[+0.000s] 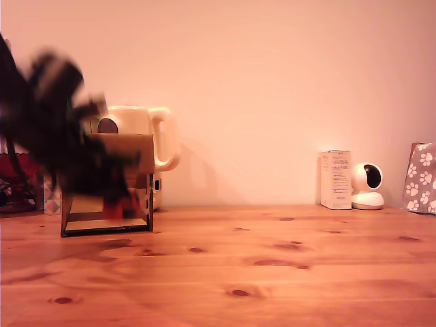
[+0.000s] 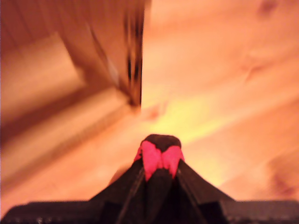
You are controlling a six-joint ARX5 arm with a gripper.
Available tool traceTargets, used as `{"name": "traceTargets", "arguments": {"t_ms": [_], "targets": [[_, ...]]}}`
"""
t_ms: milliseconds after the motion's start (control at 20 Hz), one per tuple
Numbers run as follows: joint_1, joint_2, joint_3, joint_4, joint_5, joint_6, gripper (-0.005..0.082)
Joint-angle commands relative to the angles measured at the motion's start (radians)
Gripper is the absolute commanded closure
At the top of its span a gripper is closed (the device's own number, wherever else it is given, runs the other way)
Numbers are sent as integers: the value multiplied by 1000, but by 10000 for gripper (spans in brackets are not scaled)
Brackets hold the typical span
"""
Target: Drop the footbag into the cardboard dice tower
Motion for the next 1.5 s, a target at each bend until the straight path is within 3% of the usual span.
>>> {"name": "traceTargets", "arguments": {"t_ms": [0, 300, 550, 750, 1050, 1450], "targets": [[-1, -45, -5, -29, 1, 4, 658], [-1, -224, -5, -98, 0, 4, 658], [13, -298, -3, -13, -20, 7, 658], [31, -299, 15, 48, -46, 55, 658], [83, -291, 70, 87, -50, 84, 658], [153, -157, 280, 3, 21, 84, 658]]}}
